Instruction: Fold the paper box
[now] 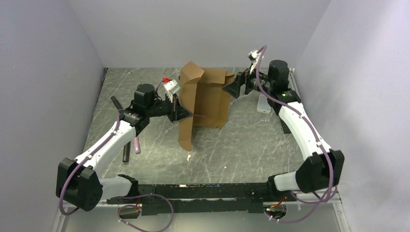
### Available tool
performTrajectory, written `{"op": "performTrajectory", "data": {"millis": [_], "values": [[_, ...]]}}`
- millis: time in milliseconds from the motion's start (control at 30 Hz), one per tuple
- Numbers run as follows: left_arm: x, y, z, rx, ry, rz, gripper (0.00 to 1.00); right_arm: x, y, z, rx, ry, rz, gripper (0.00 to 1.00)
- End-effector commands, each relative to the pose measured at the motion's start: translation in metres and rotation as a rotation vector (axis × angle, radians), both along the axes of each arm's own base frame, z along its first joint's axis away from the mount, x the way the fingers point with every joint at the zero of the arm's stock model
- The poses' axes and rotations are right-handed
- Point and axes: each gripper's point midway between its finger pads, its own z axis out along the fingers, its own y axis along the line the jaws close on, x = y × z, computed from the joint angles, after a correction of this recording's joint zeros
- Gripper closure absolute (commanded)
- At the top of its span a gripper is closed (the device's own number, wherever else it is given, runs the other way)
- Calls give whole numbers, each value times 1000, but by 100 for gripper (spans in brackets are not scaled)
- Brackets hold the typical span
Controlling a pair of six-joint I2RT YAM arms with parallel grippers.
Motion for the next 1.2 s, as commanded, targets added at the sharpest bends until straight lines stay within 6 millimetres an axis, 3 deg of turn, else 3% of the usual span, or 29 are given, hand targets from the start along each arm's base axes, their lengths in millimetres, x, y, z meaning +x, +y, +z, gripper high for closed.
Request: {"op": "performTrajectory", "data": {"millis": [0, 133, 333, 800, 967, 1167], "values": [[-3, -1, 15, -42, -38, -11, 100, 4, -15, 31, 67, -60, -141, 0], [-5, -2, 17, -51, -38, -17, 100, 29, -35, 13, 185, 27, -333, 0], [-8, -2, 16, -55, -27, -24, 100, 52, -29, -8, 230, 119, -358, 0], [-10, -4, 22, -72, -54, -45, 100, 73, -12, -19, 285, 159, -291, 0], [-11, -3, 22, -66, -57, -45, 100, 73, -12, -18, 242, 142, -296, 0], [-10, -1, 23, -61, -67, -34, 100, 48, -25, 12, 172, 22, -299, 0]]}}
